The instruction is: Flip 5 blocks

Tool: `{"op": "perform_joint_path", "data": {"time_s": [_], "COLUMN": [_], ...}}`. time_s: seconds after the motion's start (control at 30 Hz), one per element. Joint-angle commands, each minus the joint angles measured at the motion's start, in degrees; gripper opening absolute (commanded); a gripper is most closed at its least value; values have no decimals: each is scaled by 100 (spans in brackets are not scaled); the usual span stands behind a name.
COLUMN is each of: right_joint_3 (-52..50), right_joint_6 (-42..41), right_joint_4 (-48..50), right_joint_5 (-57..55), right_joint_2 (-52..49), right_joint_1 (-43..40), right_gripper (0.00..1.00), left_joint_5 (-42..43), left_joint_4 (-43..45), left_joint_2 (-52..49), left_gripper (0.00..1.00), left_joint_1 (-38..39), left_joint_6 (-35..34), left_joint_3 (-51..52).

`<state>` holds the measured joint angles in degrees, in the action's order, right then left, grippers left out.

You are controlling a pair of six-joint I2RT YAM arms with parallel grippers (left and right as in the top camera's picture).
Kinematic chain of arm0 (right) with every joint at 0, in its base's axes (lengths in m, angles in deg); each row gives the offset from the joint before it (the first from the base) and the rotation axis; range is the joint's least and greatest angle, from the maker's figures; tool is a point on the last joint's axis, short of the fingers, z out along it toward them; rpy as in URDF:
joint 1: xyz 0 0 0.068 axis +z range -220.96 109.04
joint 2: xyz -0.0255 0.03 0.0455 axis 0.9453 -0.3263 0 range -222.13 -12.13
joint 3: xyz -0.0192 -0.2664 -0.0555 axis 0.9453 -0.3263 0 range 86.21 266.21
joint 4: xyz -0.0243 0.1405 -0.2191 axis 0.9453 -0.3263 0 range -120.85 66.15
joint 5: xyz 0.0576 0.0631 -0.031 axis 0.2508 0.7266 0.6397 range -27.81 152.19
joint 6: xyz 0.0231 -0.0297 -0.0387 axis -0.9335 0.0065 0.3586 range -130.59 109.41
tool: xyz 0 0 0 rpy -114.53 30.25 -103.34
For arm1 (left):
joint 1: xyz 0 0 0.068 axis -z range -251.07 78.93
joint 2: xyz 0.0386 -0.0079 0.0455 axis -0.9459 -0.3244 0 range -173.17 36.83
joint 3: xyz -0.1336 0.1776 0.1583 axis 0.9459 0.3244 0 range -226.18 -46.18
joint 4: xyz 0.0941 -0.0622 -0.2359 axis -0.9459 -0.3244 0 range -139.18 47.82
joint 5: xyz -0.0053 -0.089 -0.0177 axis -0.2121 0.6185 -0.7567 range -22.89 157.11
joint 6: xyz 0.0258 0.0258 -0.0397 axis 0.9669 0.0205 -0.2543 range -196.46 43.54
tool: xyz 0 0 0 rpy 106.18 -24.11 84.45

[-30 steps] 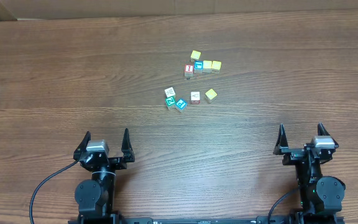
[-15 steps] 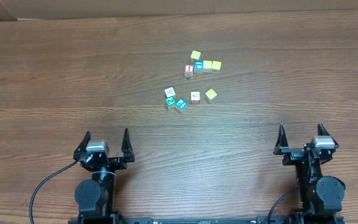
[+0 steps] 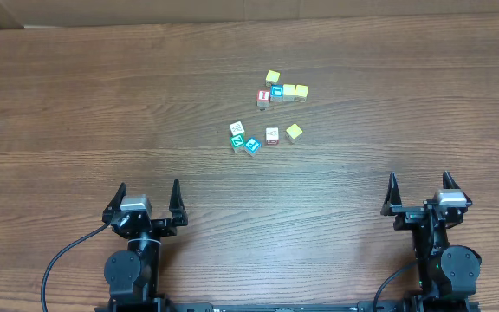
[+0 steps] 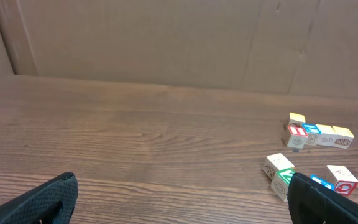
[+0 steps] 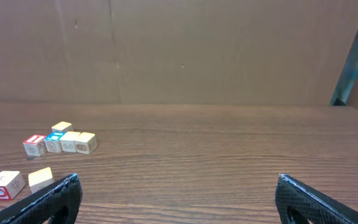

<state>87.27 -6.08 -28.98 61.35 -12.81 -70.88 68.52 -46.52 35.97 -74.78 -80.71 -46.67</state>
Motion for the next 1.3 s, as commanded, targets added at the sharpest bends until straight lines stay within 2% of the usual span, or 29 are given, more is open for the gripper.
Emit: {"op": "perform_joint_path", "data": {"time_s": [0.0,0.33,0.97,1.17,1.27], "right_joint_3": [-61,-61,-61,-61,-61], "right_joint_6": [2,4,2,0,2], "right_joint_4": [37,37,37,122,138], "right_joint_5": [7,7,9,748,778], "right_joint_2": [52,52,52,52,52], "right_joint_1": [-20,-20,-20,-20,-20], "right_gripper": [100,100,100,100,100], "left_joint_5": [-50,-35,-35,9,9], "left_joint_4": [-13,-11,-11,13,22], "left_joint_2": [61,61,61,61,61], "left_gripper": [100,100,100,100,100], "left_joint_1": [52,52,52,52,52], "left_joint_6": [85,-201,-199,-221,-219], "left_joint_3": [22,22,22,22,22]}}
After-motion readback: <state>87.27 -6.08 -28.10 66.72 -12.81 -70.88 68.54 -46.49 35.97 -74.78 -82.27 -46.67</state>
